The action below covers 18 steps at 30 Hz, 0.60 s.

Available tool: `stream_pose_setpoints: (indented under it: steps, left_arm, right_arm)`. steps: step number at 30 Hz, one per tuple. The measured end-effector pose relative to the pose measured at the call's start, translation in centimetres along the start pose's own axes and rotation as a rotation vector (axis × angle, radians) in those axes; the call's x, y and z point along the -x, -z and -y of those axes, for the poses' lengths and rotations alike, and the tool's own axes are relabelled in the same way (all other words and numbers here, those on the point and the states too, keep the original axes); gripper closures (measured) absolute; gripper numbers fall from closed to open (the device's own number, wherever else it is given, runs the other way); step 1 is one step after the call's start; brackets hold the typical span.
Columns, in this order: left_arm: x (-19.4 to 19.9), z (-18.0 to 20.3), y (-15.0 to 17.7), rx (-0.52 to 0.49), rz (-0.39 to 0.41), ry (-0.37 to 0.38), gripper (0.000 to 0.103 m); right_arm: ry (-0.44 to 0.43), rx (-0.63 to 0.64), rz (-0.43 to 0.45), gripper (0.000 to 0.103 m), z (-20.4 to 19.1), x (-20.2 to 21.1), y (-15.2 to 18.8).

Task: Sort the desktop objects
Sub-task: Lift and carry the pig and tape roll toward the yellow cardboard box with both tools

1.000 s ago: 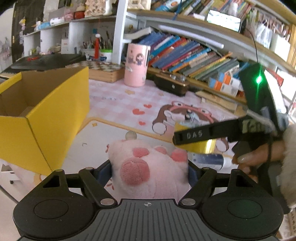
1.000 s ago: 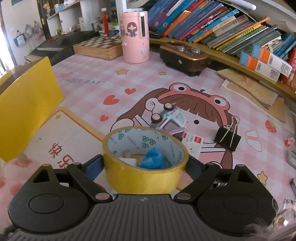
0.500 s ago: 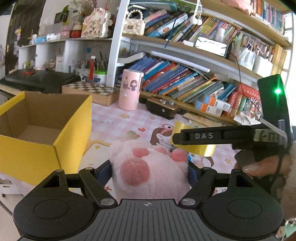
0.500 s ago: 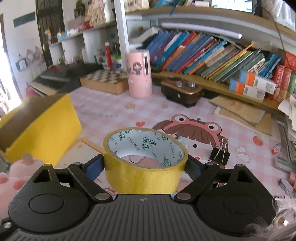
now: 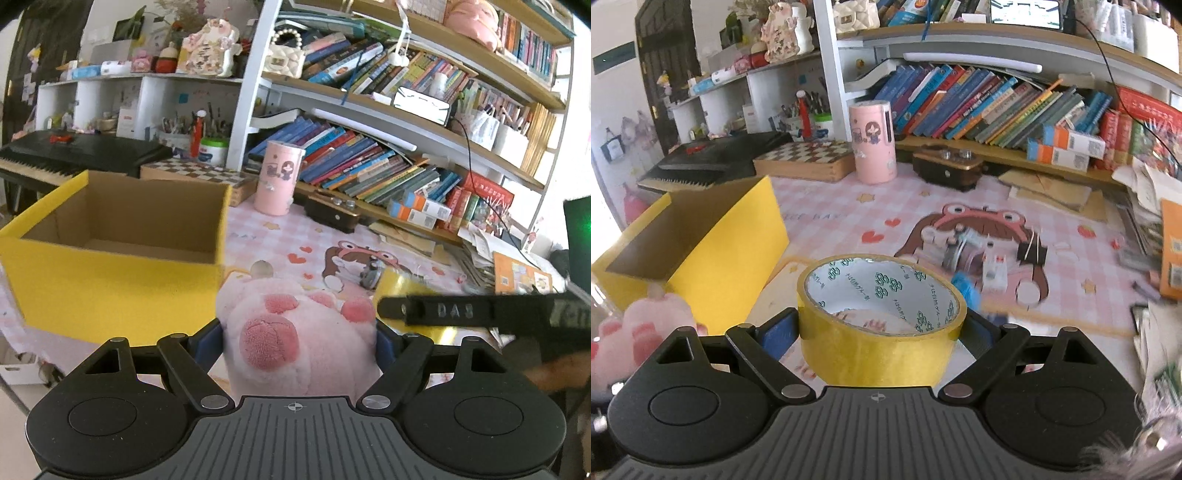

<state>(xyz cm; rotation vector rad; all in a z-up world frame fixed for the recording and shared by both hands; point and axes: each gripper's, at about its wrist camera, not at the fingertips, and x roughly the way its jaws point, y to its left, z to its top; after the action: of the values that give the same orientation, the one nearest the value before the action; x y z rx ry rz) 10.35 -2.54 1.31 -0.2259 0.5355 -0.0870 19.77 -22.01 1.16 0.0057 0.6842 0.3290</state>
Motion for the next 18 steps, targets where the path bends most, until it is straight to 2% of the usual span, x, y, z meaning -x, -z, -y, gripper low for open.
stream_pose_setpoints:
  steps: [7, 18]
  left_arm:
    - [2.9, -3.3, 1.2, 0.004, -0.029, 0.019, 0.022]
    - [6.5, -7.4, 3.4, 0.006, -0.097, 0.006, 0.022]
  right_arm:
    - [0.037, 0.012, -0.046, 0.013, -4.8, 1.6, 3.2]
    - [0.009, 0.008, -0.093, 0.013, -11.1, 3.4, 7.4]
